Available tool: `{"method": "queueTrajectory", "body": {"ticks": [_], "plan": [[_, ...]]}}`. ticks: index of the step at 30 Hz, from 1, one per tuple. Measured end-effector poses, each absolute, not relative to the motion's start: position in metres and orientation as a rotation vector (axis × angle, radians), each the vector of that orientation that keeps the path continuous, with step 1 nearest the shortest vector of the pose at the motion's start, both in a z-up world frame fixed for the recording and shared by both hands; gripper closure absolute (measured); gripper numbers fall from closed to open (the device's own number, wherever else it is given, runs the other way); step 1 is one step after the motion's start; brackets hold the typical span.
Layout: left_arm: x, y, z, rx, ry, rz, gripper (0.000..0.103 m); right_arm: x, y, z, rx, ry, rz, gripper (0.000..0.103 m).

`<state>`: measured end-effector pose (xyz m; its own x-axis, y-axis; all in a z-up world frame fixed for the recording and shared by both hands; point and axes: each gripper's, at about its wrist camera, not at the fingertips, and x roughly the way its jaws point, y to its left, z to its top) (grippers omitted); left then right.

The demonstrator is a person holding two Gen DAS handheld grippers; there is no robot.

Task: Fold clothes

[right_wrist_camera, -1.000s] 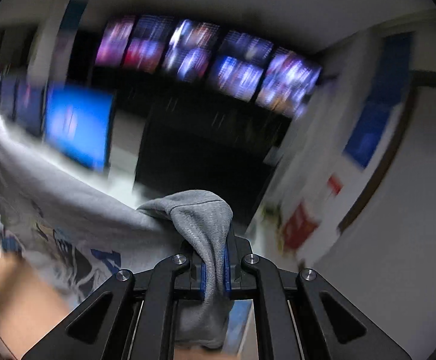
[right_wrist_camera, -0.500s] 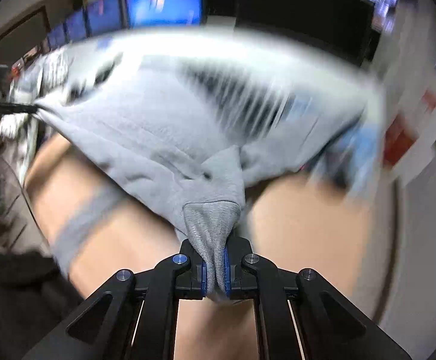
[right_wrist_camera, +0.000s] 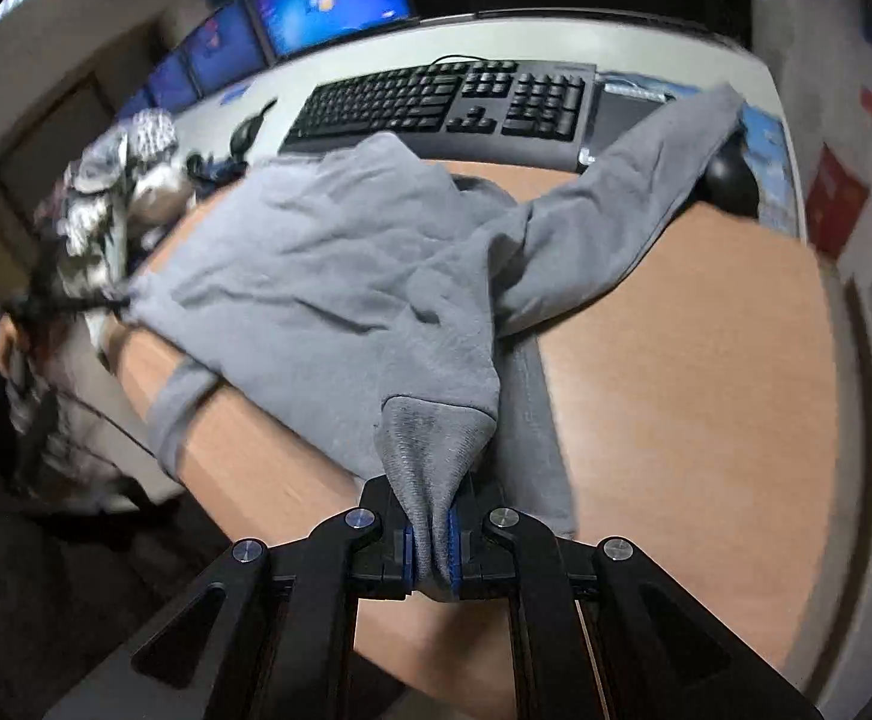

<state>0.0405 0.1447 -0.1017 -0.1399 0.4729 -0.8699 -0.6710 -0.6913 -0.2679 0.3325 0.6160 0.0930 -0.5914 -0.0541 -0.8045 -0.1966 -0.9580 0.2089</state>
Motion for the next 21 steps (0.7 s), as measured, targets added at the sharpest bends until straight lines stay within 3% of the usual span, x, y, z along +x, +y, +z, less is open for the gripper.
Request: {"method": "queueTrajectory", "body": {"ticks": [5, 9, 17, 21], "plan": [[0.039, 0.139, -0.075, -1.329, 0.091, 1.867, 0.098, 0.323, 0.59, 0.125, -1.378, 0.381, 2.78, 0.096], [0.047, 0.157, -0.048, -1.212, 0.169, 1.899, 0.098, 0.285, 0.569, 0.148, -1.488, 0.296, 2.888, 0.096], [0.068, 0.18, -0.063, -1.215, 0.197, 1.813, 0.098, 0.166, 0.444, 0.071, -1.817, 0.089, 2.986, 0.096], [0.063, 0.168, -0.074, -1.265, 0.192, 1.833, 0.098, 0.149, 0.391, 0.038, -1.992, -0.234, 2.94, 0.098]]}}
